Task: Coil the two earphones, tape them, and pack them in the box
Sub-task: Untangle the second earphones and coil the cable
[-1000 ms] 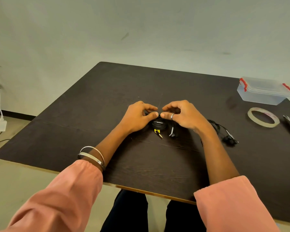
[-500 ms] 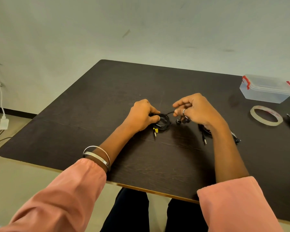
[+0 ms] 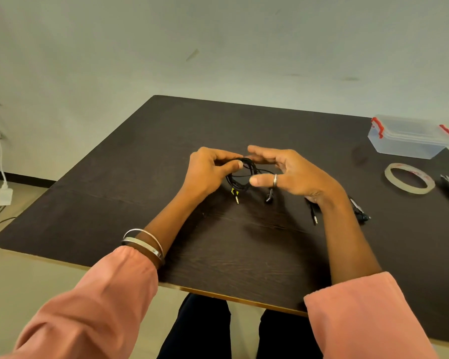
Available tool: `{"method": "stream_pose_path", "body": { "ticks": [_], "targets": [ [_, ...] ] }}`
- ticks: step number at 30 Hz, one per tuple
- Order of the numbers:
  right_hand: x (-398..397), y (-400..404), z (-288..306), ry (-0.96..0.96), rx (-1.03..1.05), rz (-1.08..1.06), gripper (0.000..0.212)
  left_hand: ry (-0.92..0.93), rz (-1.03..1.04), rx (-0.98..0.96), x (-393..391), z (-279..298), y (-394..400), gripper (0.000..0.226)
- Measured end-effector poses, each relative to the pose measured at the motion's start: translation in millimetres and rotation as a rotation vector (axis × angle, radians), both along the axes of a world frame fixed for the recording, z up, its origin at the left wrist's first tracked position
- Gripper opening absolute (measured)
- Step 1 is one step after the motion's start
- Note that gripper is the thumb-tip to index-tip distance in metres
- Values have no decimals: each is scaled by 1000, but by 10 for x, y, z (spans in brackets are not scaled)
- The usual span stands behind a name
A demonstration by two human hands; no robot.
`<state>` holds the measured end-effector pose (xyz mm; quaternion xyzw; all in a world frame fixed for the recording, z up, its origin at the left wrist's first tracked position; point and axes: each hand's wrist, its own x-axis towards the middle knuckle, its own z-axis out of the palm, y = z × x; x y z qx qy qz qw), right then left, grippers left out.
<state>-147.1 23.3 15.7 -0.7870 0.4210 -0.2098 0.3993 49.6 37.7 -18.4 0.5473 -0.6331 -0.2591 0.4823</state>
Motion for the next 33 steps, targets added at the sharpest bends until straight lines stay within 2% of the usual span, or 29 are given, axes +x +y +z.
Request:
{"method": "stream_pose_path", "body": {
  "ticks": [2,5,7,12,14,16,19,22,24,28,30,33],
  "targets": [
    [57,-28,-48,-99,-45,-119,73,39,-37,-8,-13,44,-15,21],
    [109,-39,-85,-263,-107,-191,45,169,-131,0,-59,121,7,25],
    [122,-30,-81,-441,-42,-185,35,315,-198,18,-96,158,35,29],
    [123,-28,-57,-743,168,-177,33,606,-376,123,-123,162,64,37],
    [114,-12,-31,-857,256,-143,37,559,-425,100,-106,136,70,36],
    [114,6,-19,-923,302,-101,43,427,-409,38,-109,155,87,32],
    [111,23,-12,-873,258,-46,54,233,-320,-31,-132,191,53,22],
    [107,24,-35,-664,72,-60,63,47,-155,-63,-135,141,-51,3],
    [113,14,-53,-542,-42,-114,64,31,-94,-35,-151,108,-81,12],
    [148,-11,-105,-416,-183,-150,66,236,-112,47,-174,81,-54,26],
    [166,-21,-134,-359,-223,-140,66,432,-157,100,-187,81,-43,33],
    [194,-21,-152,-279,-296,-108,53,718,-269,204,-180,87,-43,31]
  ]
}}
